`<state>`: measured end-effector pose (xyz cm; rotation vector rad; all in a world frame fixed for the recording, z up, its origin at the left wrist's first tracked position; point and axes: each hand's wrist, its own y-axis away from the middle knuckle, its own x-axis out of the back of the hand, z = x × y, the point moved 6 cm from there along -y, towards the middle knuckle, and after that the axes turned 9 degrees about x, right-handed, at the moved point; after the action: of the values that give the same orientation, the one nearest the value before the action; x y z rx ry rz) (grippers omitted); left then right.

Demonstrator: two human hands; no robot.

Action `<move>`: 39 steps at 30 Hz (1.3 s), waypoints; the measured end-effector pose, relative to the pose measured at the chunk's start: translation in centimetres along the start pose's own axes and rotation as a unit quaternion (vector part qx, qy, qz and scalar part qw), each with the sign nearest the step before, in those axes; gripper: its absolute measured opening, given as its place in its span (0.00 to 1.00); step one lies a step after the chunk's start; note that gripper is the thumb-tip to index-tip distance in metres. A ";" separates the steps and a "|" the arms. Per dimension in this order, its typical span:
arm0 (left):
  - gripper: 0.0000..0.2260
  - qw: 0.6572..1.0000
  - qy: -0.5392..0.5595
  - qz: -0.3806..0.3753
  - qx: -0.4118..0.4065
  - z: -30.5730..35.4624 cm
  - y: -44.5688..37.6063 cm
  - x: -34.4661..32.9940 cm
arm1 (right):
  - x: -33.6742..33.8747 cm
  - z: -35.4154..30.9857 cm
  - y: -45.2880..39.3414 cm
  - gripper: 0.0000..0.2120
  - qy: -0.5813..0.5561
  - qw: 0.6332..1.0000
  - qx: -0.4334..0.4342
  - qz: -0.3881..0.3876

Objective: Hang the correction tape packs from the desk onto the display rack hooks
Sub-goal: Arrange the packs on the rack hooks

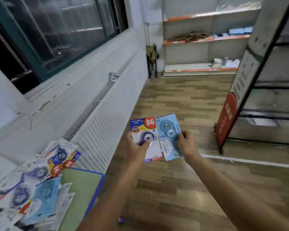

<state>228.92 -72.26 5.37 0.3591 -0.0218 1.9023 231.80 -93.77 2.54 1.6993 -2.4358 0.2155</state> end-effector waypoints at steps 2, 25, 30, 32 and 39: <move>0.21 0.999 -0.004 -0.035 -0.002 1.2 1.5 -5.9 | 6.1 1.5 -1.0 0.06 -0.006 0.999 -0.011 0.044; 0.09 0.936 0.054 -0.346 -0.032 15.6 15.4 -55.7 | 54.6 6.3 -11.0 0.08 -0.025 0.951 0.009 0.307; 0.08 0.932 0.074 -0.350 -0.062 20.8 13.0 -64.2 | 60.0 5.6 -18.8 0.10 -0.023 0.947 0.037 0.319; 0.09 0.931 0.063 -0.350 -0.083 22.9 11.8 -67.0 | 61.7 4.9 -22.1 0.10 -0.018 0.945 0.058 0.322; 0.19 0.937 0.030 -0.319 -0.141 29.5 7.9 -75.0 | 66.2 3.6 -31.9 0.10 -0.035 0.943 0.097 0.316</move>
<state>251.95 -149.28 15.35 0.0887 -0.1218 1.2403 239.12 -166.07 14.08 0.9270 -3.0238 0.4904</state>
